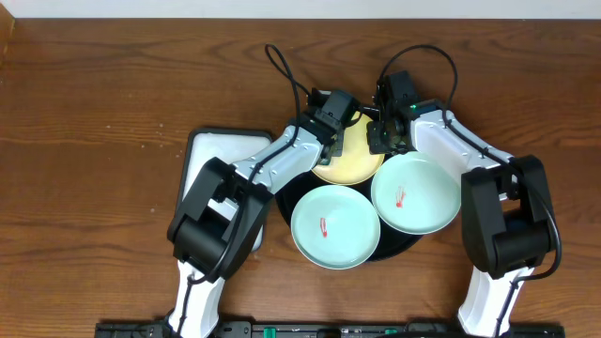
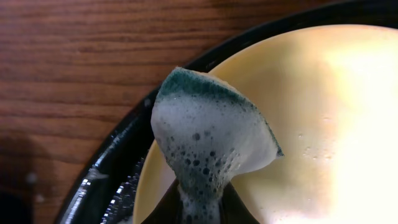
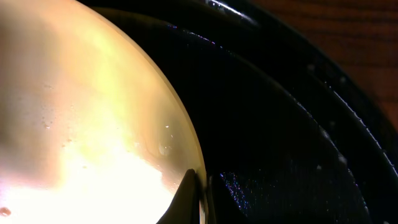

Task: Clean dirty plates on tray and stack at the side
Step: 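Return the sponge with the left gripper to the white tray, then lift the yellow plate by its rim with the right gripper, then move the yellow plate right and set it on the table, then grasp the rim of the upper pale green plate with the right gripper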

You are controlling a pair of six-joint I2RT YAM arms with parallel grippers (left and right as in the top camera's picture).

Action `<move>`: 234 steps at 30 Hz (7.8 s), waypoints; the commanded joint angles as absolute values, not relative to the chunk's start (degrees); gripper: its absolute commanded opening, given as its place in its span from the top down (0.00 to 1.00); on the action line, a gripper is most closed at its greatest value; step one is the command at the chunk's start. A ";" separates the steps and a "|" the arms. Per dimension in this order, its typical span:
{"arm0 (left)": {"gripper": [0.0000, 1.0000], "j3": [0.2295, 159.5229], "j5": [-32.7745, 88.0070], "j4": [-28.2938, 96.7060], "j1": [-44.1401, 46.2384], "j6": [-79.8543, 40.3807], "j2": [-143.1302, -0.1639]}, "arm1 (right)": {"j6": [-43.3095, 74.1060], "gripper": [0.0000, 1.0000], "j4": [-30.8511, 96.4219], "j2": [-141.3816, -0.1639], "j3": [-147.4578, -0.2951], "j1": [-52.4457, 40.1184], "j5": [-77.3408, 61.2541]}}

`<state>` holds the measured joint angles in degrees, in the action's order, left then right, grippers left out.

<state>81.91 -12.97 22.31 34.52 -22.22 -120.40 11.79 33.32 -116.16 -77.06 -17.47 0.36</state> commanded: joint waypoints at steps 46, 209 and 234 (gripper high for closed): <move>0.19 65.21 -1.50 47.03 7.25 -18.68 -98.04 | 4.67 0.99 41.04 -94.67 -77.14 -27.03 28.97; 0.18 65.21 -1.48 47.03 7.25 -18.68 -98.04 | 22.11 0.69 43.16 -88.01 -49.43 -0.86 3.66; 0.18 65.21 -1.50 47.03 7.25 -18.68 -98.04 | 23.09 0.99 13.85 -97.89 -52.60 -8.71 -7.97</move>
<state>64.95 -1.61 46.68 7.38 -19.20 -98.15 22.15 15.25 -94.26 -51.88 -7.51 -7.35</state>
